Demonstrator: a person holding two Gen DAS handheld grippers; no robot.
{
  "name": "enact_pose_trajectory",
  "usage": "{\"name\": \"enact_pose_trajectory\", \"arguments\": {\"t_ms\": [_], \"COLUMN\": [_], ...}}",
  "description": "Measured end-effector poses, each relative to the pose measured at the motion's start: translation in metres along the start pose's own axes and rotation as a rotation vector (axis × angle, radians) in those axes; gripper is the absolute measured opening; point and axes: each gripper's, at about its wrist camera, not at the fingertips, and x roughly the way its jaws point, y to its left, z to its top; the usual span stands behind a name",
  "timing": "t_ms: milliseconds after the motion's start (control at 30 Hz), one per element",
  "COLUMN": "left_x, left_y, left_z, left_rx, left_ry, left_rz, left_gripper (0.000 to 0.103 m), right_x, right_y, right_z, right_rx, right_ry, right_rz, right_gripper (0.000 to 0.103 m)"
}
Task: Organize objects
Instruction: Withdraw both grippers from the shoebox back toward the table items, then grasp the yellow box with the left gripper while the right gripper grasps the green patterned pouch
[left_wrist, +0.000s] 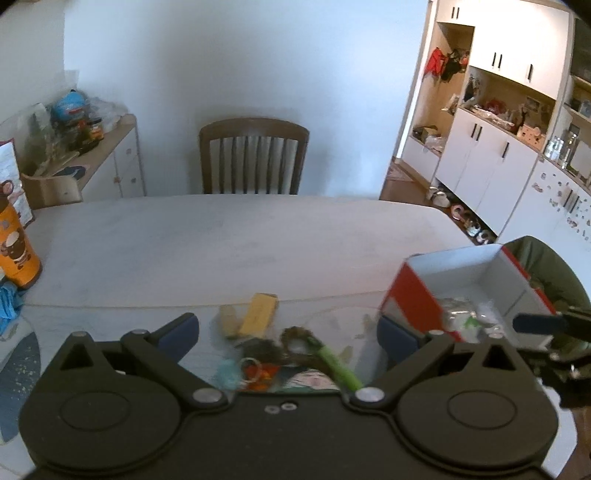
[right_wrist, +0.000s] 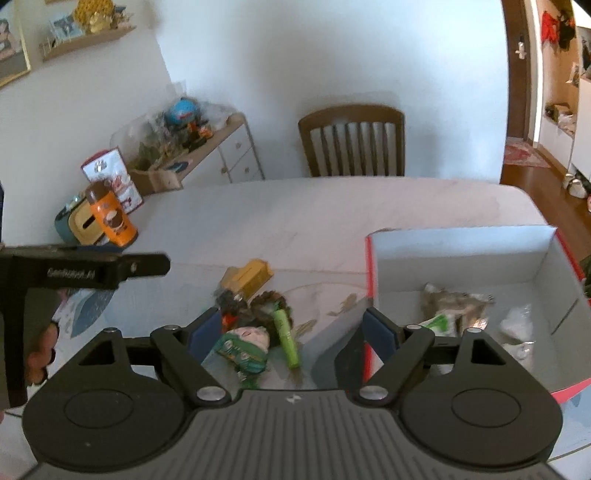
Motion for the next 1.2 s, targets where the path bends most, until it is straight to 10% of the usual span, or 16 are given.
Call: {"name": "enact_pose_trajectory", "arguments": {"t_ms": [500, 1200], "left_x": [0.078, 0.183], "left_y": [0.062, 0.028], "left_z": [0.001, -0.006], "left_rx": [-0.01, 0.191], "left_ry": [0.087, 0.19], "left_rz": [-0.011, -0.044], "left_gripper": [0.102, 0.088], "right_x": [0.066, 0.137], "right_y": [0.048, 0.062], "right_z": [-0.022, -0.049], "right_rx": [-0.101, -0.149], "right_ry": [0.142, 0.238], "right_rz": [-0.026, -0.045], "right_gripper": [0.083, 0.083]}}
